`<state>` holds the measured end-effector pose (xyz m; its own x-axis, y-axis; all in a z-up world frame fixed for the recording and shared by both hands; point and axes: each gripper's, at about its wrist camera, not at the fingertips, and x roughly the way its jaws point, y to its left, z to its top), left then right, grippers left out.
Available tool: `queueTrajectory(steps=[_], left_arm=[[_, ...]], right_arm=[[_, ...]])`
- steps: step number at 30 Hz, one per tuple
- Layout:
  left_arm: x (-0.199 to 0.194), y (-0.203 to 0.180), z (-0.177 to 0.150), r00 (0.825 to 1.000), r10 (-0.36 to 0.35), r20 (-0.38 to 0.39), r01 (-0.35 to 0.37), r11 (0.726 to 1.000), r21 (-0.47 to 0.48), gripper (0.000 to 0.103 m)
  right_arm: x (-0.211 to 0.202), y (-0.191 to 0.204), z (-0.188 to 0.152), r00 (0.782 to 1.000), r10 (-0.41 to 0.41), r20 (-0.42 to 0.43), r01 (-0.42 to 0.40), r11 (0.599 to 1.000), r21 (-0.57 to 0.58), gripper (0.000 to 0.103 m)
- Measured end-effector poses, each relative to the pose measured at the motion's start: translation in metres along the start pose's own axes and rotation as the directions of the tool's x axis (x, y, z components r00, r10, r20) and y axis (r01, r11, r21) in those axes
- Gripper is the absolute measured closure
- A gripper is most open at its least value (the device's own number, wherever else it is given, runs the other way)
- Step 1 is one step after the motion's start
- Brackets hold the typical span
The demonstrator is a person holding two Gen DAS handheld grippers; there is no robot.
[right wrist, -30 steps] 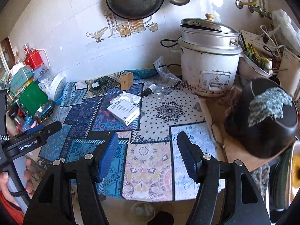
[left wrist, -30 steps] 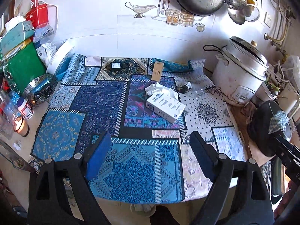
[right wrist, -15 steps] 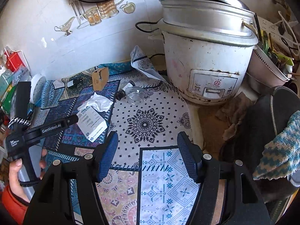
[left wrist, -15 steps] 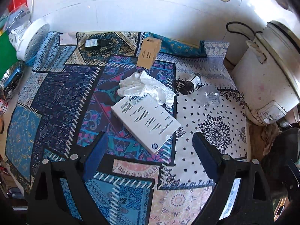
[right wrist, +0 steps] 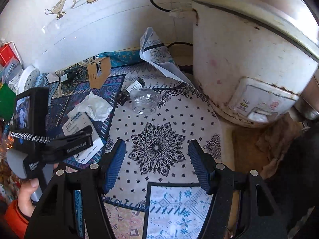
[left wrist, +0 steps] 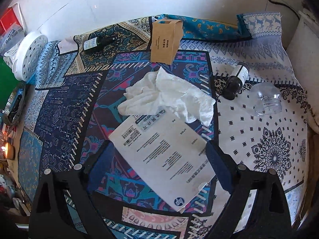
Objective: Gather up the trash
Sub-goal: 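Grasp the white HP box with the left tool while the right tool grasps the clear cup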
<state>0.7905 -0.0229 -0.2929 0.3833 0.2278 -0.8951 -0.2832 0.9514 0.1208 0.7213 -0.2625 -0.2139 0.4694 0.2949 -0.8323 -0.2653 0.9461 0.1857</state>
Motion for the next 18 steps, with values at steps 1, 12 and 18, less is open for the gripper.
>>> queueTrajectory(steps=[1, 12, 18], left_arm=[[-0.001, 0.006, -0.003, 1.0, -0.001, -0.002, 0.001, 1.0, 0.005, 0.01], [-0.005, 0.078, -0.022, 0.976, -0.2, -0.081, 0.186, 0.971, -0.15, 0.009], [-0.002, 0.075, -0.01, 0.95, -0.305, -0.071, 0.281, 0.931, -0.231, 0.009]], right_arm=[[0.007, 0.002, 0.006, 1.0, 0.017, -0.004, -0.017, 1.0, -0.004, 0.041], [0.088, 0.008, 0.057, 0.997, 0.027, -0.069, -0.023, 0.998, 0.054, 0.041], [0.111, 0.007, 0.062, 0.995, 0.033, -0.098, -0.026, 0.997, 0.073, 0.041]])
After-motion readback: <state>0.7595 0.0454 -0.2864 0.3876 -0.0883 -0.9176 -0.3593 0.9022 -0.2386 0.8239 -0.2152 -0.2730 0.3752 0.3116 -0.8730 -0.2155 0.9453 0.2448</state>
